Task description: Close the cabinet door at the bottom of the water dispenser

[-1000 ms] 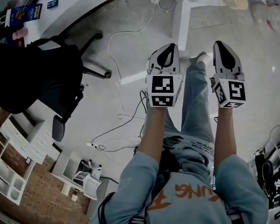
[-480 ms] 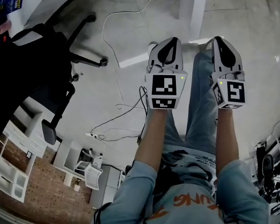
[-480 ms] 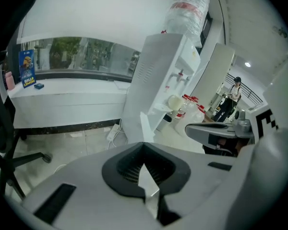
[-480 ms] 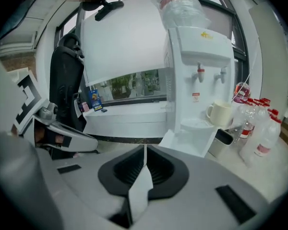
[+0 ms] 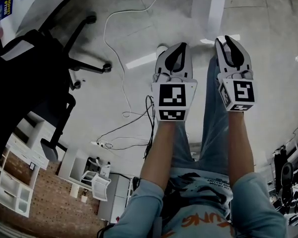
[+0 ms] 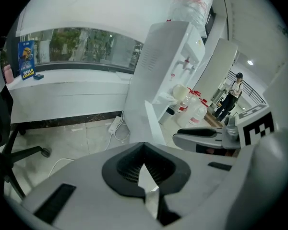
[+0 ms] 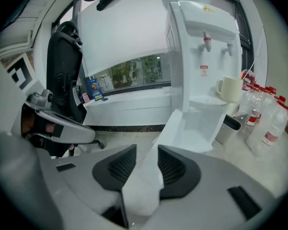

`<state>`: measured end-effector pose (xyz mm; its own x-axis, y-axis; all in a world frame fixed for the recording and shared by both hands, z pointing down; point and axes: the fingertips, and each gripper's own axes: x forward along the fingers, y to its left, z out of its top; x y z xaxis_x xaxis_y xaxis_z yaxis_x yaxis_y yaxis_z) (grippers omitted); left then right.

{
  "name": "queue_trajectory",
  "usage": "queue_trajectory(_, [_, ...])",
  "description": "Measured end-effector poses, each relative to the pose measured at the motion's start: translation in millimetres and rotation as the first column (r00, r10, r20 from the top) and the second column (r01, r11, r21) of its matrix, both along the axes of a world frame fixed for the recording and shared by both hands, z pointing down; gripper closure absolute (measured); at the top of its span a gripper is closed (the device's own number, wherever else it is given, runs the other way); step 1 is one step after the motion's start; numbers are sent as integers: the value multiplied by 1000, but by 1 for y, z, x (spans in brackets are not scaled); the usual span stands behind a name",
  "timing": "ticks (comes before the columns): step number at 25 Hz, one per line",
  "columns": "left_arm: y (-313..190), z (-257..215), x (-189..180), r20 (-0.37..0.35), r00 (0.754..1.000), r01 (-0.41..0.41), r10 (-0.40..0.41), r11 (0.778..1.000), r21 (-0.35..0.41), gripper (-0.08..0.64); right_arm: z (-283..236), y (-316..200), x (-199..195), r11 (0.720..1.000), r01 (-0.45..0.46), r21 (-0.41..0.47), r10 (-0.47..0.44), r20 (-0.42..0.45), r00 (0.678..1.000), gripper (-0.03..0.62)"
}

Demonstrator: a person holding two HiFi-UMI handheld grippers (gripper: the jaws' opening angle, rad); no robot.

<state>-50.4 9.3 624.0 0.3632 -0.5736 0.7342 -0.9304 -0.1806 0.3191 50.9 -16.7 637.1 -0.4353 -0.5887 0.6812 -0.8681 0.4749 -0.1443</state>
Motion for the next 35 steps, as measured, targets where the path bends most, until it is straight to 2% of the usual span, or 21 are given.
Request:
queue_trajectory(1, [0,2,-1,0,1000,-3,3,1000,-1,549,8,1,-1,1000,0,-18,0,-2,1000,437])
queue_trajectory(3, [-1,7,-2,-4,1000,-3,3,1000,-5,549,23,3,-3,999,-11,-49,10,-13,1000,411])
queue_trajectory(10, [-2,24,-19,-28,999,39,-39,999,-17,549,64,17,-10,989,-41,-141,28,-90,996,382])
queue_trajectory(15, [-1,33,-36,-42,999,29,-29,1000,-8,549,77,15,-8,988,-85,-130,66,-144,987,377])
queue_trajectory(21, [-2,37,-61,-29,999,28,-28,1000,-8,549,92,18,-6,970,-162,-182,127,-190,973,379])
queue_trajectory(24, [-14,35,-62,-25,999,30,-30,1000,5,549,93,14,-9,966,-161,-204,122,-189,974,379])
queue_trajectory(27, [-27,36,-56,-18,999,46,-46,999,19,549,92,12,-7,967,-154,-205,121,-165,979,382])
queue_trajectory(30, [-31,38,-42,-13,997,76,-76,997,16,549,92,14,2,969,-111,-220,78,-155,985,382])
queue_trajectory(35, [-20,35,7,-21,996,90,-90,996,-13,549,88,16,34,973,-24,-229,-18,-176,984,382])
